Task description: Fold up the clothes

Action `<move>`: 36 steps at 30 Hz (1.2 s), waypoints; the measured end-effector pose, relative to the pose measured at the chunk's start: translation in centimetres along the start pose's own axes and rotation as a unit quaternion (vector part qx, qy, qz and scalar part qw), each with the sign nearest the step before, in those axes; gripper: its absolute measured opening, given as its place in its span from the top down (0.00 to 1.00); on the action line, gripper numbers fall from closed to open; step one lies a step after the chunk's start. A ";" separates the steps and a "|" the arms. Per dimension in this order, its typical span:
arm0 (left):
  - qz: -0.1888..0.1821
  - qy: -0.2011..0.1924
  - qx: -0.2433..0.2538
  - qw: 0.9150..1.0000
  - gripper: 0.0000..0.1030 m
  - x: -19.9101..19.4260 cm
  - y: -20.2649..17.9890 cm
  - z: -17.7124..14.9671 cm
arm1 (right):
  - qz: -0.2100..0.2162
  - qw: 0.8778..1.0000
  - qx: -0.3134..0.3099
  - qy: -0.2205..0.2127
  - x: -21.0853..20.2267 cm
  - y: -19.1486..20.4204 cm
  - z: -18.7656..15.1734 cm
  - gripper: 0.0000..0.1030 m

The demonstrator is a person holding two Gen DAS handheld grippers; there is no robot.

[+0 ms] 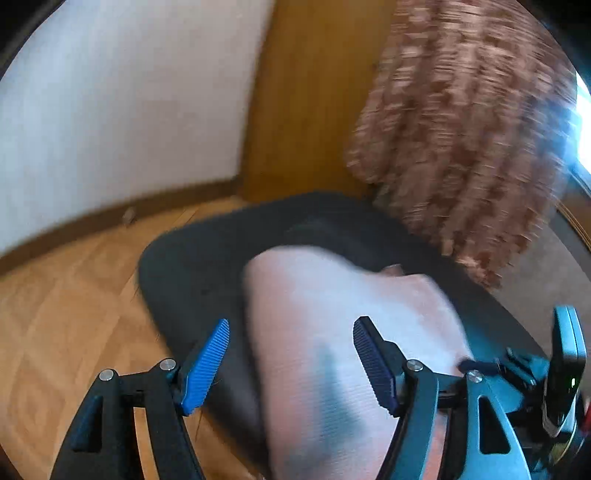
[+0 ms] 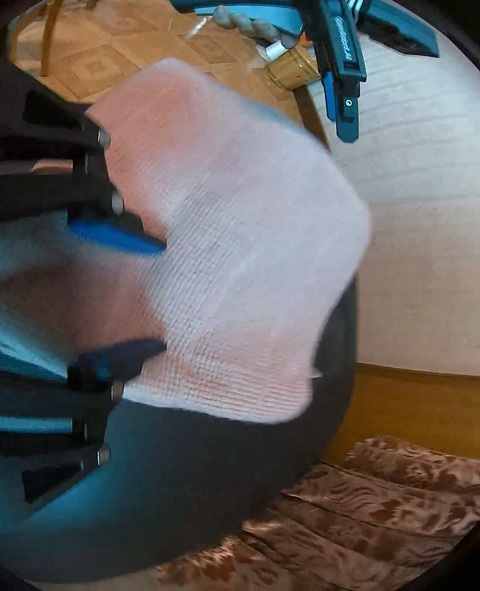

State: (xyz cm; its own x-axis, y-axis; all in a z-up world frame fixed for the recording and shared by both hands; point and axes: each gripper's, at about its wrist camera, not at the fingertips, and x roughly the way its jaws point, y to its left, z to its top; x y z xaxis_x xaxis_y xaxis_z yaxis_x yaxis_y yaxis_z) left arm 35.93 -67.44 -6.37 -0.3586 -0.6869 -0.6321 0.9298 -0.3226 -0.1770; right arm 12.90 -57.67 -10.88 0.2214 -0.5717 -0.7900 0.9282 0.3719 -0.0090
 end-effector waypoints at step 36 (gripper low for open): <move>0.138 -0.063 0.065 0.986 0.38 -15.1 -7.2 -5.3 | -0.124 0.983 0.120 -0.069 -11.0 4.2 3.5 0.00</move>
State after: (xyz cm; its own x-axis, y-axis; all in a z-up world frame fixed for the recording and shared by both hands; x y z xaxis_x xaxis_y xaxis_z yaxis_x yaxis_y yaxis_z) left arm 35.05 -51.27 0.45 -0.1087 -0.8327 -0.5429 0.9780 -0.1875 0.0918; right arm 15.40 -52.37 -0.10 0.0032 -0.7222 -0.6917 0.9988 0.0359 -0.0330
